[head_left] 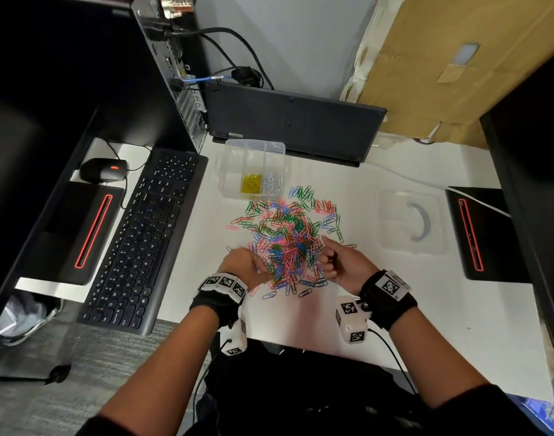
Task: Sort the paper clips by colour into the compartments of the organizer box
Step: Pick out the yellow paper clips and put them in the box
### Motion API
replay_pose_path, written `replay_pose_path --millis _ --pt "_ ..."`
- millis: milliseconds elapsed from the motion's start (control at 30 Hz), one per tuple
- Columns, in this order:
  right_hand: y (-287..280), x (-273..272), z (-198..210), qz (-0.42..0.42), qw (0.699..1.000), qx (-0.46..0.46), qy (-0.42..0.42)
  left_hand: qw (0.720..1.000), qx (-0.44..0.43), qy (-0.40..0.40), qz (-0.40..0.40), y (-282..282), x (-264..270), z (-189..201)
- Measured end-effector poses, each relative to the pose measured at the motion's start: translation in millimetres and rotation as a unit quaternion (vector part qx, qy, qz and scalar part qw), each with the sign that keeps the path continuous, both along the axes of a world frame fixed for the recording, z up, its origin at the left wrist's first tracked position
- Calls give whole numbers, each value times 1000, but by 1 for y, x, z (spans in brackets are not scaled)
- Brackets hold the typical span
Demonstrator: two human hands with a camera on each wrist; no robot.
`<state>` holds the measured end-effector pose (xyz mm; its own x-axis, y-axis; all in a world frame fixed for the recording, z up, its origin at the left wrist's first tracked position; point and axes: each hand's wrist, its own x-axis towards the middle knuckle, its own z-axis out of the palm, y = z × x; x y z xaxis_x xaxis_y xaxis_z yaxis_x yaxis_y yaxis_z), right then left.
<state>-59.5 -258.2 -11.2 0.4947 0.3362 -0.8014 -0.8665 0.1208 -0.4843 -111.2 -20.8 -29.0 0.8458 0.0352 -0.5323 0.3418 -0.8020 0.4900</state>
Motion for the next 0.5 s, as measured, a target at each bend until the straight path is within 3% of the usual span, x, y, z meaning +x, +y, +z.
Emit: replay_pose_path --millis 100,167,233,433,500 --pt "9 -4 1 134 978 -111 -119 1000 -14 -13 21 2 -3 -3" --pt "16 -8 -1 266 898 -211 -279 998 -41 -19 48 5 -6 -7" --pt "26 -12 -4 344 813 -253 -396 994 -78 -16 70 7 -8 -8" --pt "54 -19 -12 458 672 -301 -498 986 -127 -29 106 14 -10 -6" --pt "58 -20 -12 476 652 -304 -506 982 -141 -29 126 14 -12 -8"
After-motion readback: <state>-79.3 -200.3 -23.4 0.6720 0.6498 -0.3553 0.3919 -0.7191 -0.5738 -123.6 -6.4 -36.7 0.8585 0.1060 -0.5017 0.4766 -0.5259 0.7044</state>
